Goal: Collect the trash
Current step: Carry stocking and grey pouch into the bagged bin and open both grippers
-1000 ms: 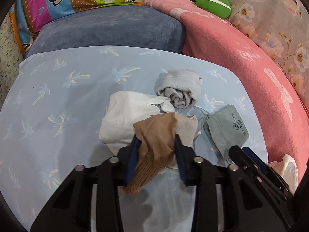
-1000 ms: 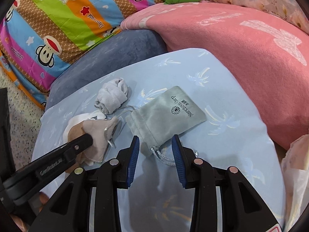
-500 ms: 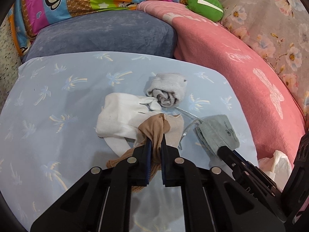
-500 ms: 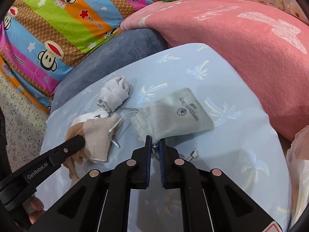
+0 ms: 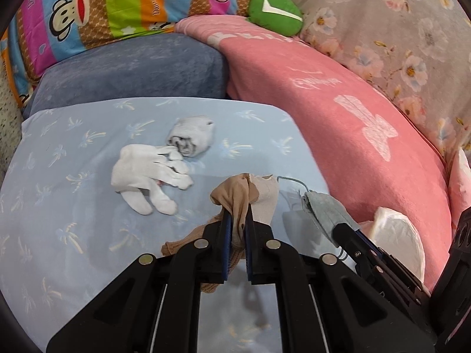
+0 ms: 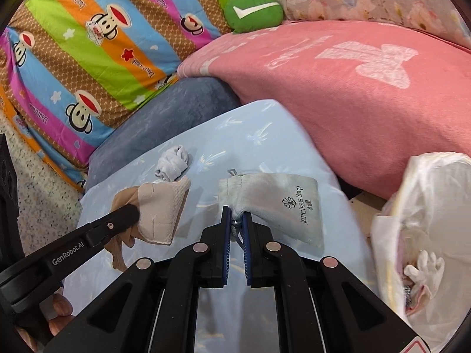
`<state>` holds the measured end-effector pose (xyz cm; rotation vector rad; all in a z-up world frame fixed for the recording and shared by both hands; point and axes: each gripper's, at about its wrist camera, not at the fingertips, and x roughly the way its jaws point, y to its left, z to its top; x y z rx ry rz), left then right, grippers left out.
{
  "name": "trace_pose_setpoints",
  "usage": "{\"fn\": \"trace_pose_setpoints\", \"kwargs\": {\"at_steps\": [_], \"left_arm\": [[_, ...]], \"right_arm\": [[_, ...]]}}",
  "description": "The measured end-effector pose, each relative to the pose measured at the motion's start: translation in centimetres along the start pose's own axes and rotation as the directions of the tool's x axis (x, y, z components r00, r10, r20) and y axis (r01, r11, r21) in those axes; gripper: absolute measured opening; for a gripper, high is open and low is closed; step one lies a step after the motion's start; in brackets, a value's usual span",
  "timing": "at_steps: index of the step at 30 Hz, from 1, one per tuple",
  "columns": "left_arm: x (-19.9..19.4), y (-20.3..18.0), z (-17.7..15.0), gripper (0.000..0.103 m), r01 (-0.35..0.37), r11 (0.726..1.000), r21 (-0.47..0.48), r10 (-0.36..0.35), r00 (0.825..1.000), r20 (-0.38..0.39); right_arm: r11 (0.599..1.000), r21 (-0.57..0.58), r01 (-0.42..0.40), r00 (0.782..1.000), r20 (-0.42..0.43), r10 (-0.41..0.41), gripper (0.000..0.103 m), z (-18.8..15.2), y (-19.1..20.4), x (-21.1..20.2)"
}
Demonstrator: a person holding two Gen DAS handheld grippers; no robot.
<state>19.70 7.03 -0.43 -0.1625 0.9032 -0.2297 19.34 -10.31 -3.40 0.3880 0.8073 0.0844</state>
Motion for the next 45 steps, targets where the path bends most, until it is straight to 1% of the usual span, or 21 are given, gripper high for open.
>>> {"fn": "trace_pose_setpoints", "kwargs": {"at_steps": [7, 12, 19, 25, 32, 37, 41, 43, 44, 45], "left_arm": [[-1.5, -4.9, -1.2, 0.008, 0.042, 0.997, 0.071, -0.043, 0.999, 0.010], [-1.9, -8.5, -2.3, 0.008, 0.079, 0.990, 0.118, -0.079, 0.997, -0.006], [-2.2, -13.2, -3.9, 0.008, 0.129, 0.972, 0.196, -0.127, 0.992, -0.023], [-2.1, -16.7, -5.2, 0.008, 0.167, 0.953, 0.252, -0.160, 0.986, -0.049], [-1.6, -19.3, -6.2, 0.009, 0.201, 0.936, 0.290, -0.185, 0.979, -0.081], [-1.6, -20.3, -6.4, 0.009, 0.218, 0.926, 0.307, -0.202, 0.976, -0.082], [-1.5, -20.8, -6.6, 0.009, 0.222, 0.924, 0.312, -0.203, 0.975, -0.091], [-1.3, -20.9, -6.6, 0.010, 0.221, 0.926, 0.306, -0.200, 0.975, -0.099], [-1.3, -20.8, -6.6, 0.012, 0.217, 0.928, 0.302, -0.196, 0.976, -0.100], [-1.2, -20.7, -6.6, 0.018, 0.214, 0.930, 0.298, -0.192, 0.976, -0.100]], "right_arm": [[0.999, 0.028, 0.022, 0.998, 0.058, -0.023, 0.007, -0.6, -3.5, -5.1], [0.996, 0.078, 0.045, 0.995, 0.088, -0.052, 0.007, -1.2, -6.8, -8.3], [0.986, 0.146, 0.082, 0.988, 0.119, -0.100, 0.007, -2.2, -11.5, -11.9], [0.975, 0.192, 0.109, 0.982, 0.132, -0.136, 0.007, -2.9, -14.8, -14.0], [0.966, 0.225, 0.128, 0.977, 0.140, -0.162, 0.008, -3.5, -17.2, -15.4], [0.961, 0.241, 0.138, 0.974, 0.143, -0.176, 0.008, -3.8, -18.2, -16.1], [0.958, 0.251, 0.141, 0.973, 0.146, -0.182, 0.008, -3.8, -18.6, -16.3], [0.957, 0.252, 0.144, 0.972, 0.147, -0.185, 0.010, -3.8, -18.7, -16.3], [0.956, 0.255, 0.147, 0.971, 0.149, -0.188, 0.014, -3.8, -18.7, -16.4], [0.955, 0.258, 0.147, 0.970, 0.152, -0.191, 0.014, -3.8, -18.8, -16.4]]}}
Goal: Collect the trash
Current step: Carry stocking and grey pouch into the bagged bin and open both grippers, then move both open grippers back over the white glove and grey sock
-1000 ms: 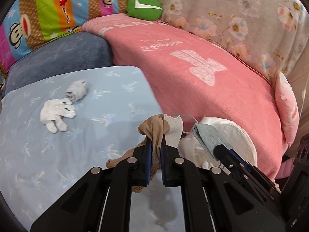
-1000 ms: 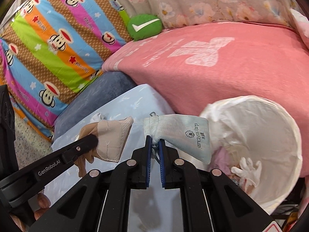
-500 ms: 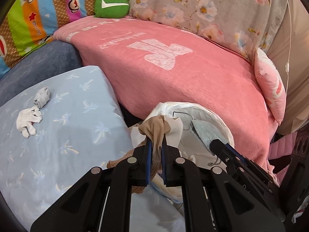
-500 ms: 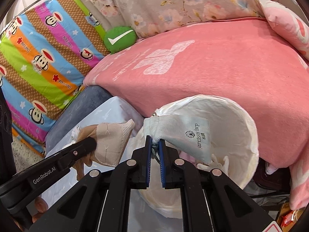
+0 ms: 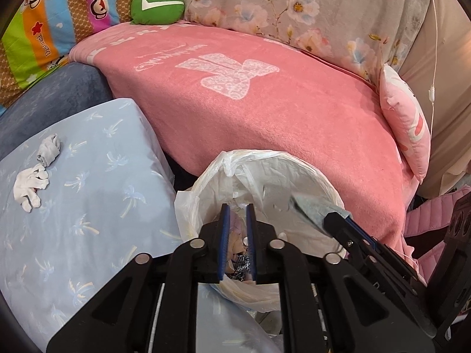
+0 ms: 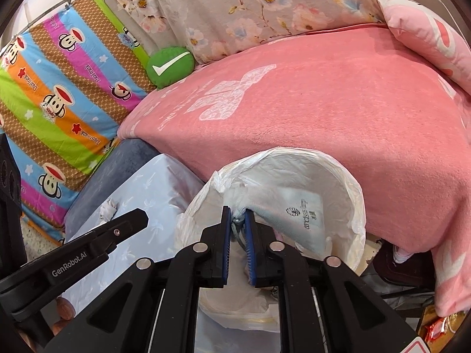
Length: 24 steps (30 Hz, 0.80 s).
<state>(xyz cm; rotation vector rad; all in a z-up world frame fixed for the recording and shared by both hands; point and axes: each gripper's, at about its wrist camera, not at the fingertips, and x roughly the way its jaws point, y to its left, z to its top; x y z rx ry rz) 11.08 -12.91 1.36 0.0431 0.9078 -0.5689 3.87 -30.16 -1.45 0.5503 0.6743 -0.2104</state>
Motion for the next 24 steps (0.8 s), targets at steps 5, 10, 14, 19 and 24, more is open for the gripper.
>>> {"fn": "trace_pose_setpoints", "kwargs": {"at_steps": [5, 10, 14, 19, 24], "left_arm": [[-0.3, 0.5, -0.2, 0.040, -0.032, 0.999, -0.010, 0.032, 0.999, 0.021], [-0.6, 1.3, -0.3, 0.044, -0.042, 0.999, -0.027, 0.043, 0.999, 0.031], [-0.7, 1.8, -0.5, 0.044, -0.048, 0.998, -0.035, 0.049, 0.998, 0.032], [-0.9, 2.6, -0.8, 0.044, -0.055, 0.997, -0.046, 0.056, 0.998, 0.030], [-0.9, 3.5, -0.9, 0.044, -0.063, 0.996, -0.061, 0.065, 0.998, 0.026]], "right_arm": [[1.000, 0.003, -0.005, 1.000, 0.002, 0.005, 0.014, -0.1, 0.0, 0.0], [1.000, -0.003, -0.007, 1.000, -0.001, 0.007, 0.019, -0.1, 0.2, 0.0], [1.000, -0.013, -0.008, 1.000, -0.007, 0.008, 0.020, -0.3, 0.8, 0.0], [0.999, -0.031, -0.013, 1.000, -0.022, 0.013, 0.022, -0.7, 1.6, 0.5], [0.999, -0.050, -0.022, 0.999, -0.036, 0.020, 0.022, -1.1, 2.5, 0.9]]}}
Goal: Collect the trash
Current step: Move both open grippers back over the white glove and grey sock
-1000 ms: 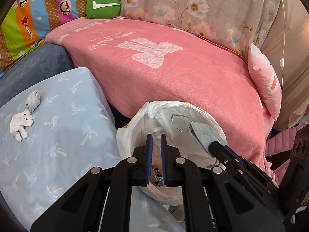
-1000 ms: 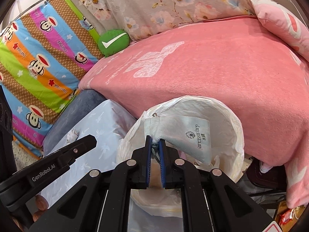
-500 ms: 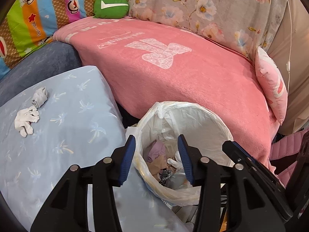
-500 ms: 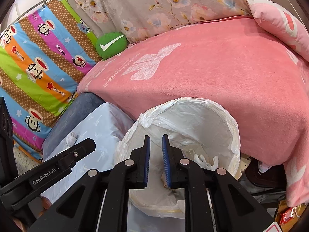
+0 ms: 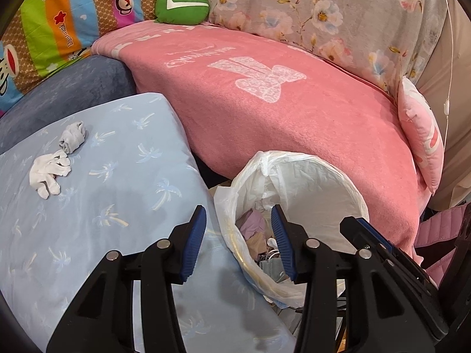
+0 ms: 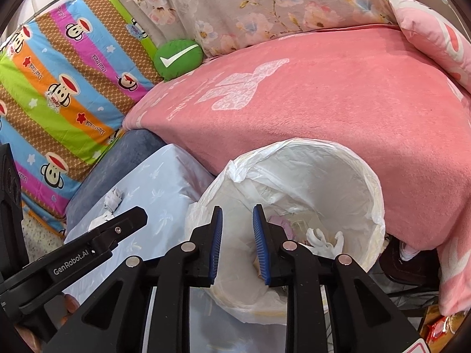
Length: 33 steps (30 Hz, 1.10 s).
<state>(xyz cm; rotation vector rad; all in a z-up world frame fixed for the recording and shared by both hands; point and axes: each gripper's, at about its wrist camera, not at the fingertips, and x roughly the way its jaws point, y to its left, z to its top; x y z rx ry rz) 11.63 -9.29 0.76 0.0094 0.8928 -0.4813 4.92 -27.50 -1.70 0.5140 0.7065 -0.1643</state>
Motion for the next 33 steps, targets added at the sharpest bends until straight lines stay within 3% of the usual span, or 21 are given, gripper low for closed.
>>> {"fn": "trace_pose_setpoints", "kwargs": {"at_steps": [13, 17, 33], "left_arm": [[-0.3, 3.0, -0.5, 0.045, -0.032, 0.998, -0.044, 0.032, 0.999, -0.001], [-0.5, 4.4, -0.6, 0.052, -0.052, 0.996, -0.070, 0.052, 0.999, 0.004], [-0.8, 8.9, -1.1, 0.053, -0.091, 0.987, -0.131, 0.092, 0.996, -0.003]], "right_arm": [[0.998, -0.055, -0.022, 0.999, -0.040, 0.020, 0.023, -1.1, 3.2, 1.3], [0.997, -0.069, -0.031, 0.998, -0.055, 0.028, 0.023, -1.5, 4.2, 1.8], [0.987, -0.149, -0.065, 0.992, -0.117, 0.047, 0.023, -3.4, 9.0, 4.1]]}}
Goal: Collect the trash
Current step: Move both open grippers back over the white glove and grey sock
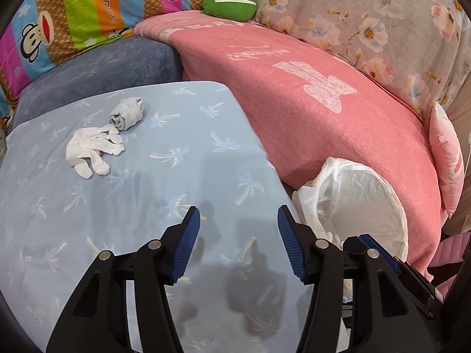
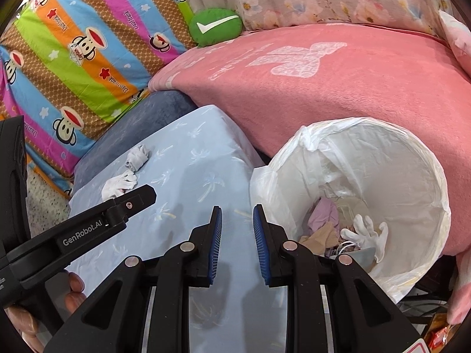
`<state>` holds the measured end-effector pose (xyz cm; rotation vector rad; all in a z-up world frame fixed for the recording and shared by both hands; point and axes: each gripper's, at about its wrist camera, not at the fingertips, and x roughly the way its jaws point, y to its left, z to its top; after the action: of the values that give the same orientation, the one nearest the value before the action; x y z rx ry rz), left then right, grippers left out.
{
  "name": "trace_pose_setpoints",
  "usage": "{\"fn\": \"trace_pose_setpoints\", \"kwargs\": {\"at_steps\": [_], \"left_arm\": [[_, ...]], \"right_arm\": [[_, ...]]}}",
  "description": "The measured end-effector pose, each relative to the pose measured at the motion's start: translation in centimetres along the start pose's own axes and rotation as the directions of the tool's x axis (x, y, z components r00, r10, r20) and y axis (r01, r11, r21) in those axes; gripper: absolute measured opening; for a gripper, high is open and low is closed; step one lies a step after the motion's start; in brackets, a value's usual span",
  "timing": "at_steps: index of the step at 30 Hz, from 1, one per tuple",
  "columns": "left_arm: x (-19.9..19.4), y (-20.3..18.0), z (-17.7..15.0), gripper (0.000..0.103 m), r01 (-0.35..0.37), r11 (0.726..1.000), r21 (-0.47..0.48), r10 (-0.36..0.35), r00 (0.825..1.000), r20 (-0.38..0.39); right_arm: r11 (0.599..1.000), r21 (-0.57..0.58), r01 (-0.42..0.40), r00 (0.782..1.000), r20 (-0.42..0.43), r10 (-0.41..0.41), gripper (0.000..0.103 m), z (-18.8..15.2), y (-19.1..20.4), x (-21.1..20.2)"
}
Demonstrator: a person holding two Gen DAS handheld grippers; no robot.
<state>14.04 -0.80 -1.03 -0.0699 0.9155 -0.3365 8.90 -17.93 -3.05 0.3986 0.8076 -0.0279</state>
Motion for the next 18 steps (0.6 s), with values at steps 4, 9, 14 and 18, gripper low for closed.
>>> {"fn": "trace_pose_setpoints", "kwargs": {"at_steps": [4, 9, 14, 18], "left_arm": [[-0.1, 1.3, 0.1, 0.060, -0.019, 1.000, -0.021, 0.019, 1.000, 0.008], [-0.1, 3.0, 0.1, 0.061, -0.038, 0.999, -0.039, 0.038, 0.999, 0.007], [0.1, 4.7, 0.0, 0.061, -0.053, 0.997, -0.059, 0.053, 0.999, 0.003], [0.3, 6.2, -0.1, 0.061, -0.067, 0.995, -0.078, 0.067, 0.998, -0.005]], "right_arm": [[1.000, -0.017, -0.006, 1.000, -0.009, 0.006, 0.030, 0.0, 1.1, 0.6], [0.999, -0.041, -0.018, 1.000, -0.019, 0.017, 0.036, -0.1, 2.5, 1.4], [0.998, -0.065, -0.026, 0.999, -0.033, 0.024, 0.036, -0.3, 3.8, 2.3], [0.996, -0.084, -0.032, 0.999, -0.043, 0.029, 0.036, -0.4, 5.1, 3.0]]}}
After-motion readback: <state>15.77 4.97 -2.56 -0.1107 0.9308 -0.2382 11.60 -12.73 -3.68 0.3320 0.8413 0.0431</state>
